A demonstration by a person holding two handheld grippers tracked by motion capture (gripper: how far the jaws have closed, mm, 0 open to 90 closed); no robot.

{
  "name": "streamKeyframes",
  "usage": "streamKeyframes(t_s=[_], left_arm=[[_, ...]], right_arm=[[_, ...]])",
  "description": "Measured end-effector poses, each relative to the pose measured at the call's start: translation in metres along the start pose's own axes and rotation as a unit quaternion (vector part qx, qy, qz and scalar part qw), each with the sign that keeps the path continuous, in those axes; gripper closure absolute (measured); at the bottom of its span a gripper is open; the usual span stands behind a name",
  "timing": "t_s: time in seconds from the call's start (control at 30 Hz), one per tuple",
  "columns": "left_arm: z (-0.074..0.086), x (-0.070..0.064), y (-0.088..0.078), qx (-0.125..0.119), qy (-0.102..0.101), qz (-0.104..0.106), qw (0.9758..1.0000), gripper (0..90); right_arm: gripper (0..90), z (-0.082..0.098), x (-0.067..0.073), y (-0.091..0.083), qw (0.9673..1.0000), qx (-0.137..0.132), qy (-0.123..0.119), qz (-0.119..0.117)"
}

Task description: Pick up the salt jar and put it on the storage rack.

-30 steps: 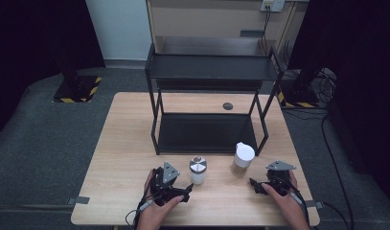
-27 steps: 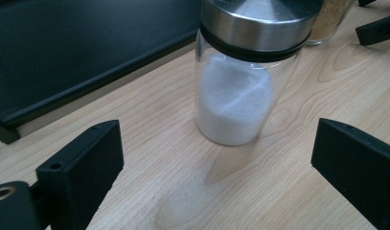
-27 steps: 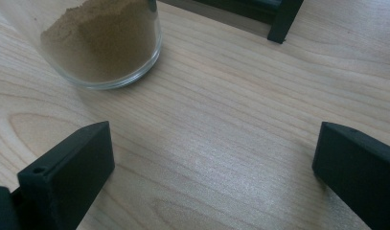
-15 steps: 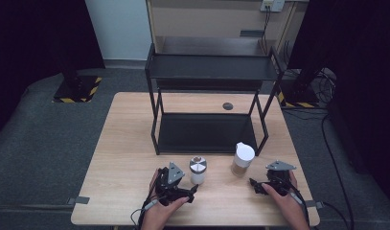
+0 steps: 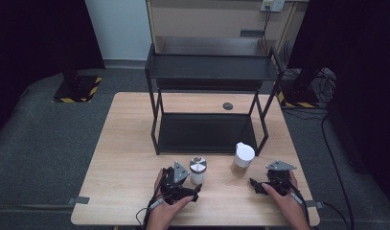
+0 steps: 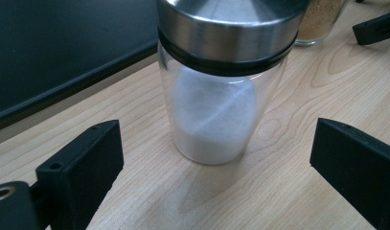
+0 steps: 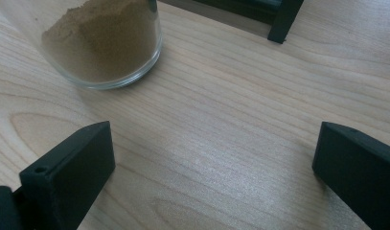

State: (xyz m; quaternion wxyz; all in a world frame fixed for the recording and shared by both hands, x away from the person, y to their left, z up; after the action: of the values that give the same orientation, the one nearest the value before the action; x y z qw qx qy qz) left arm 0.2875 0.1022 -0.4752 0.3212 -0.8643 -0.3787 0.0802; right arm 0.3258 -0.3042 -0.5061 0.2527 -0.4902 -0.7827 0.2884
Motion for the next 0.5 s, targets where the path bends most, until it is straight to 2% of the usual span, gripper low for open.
streamKeyframes(t_s=[0.27, 0.5], left_arm=[[-0.003, -0.0017, 0.004, -0.001, 0.009, -0.005, 0.9999, 3.3], [-0.0075, -0.0009, 0.0105, -0.005, 0.008, -0.007, 0.9999, 3.5]], right_arm=[[1.3, 0.0, -0.0001, 0.0, 1.0, 0.0, 0.0, 0.0], [1.2, 0.0, -0.0001, 0.0, 1.0, 0.0, 0.0, 0.0]])
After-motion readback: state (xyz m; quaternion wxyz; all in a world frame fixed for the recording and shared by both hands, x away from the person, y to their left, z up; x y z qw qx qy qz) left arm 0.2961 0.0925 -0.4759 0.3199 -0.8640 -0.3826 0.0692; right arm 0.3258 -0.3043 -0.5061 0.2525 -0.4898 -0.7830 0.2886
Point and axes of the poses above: each handheld gripper's, and its own axes: y roughly forward along the jaws, z roughly out of its underside, x roughly to its left, the point moved 9 cm from there along y, roughly forward along the jaws, and after that the axes turned 9 degrees about y, right-handed, at the moved point
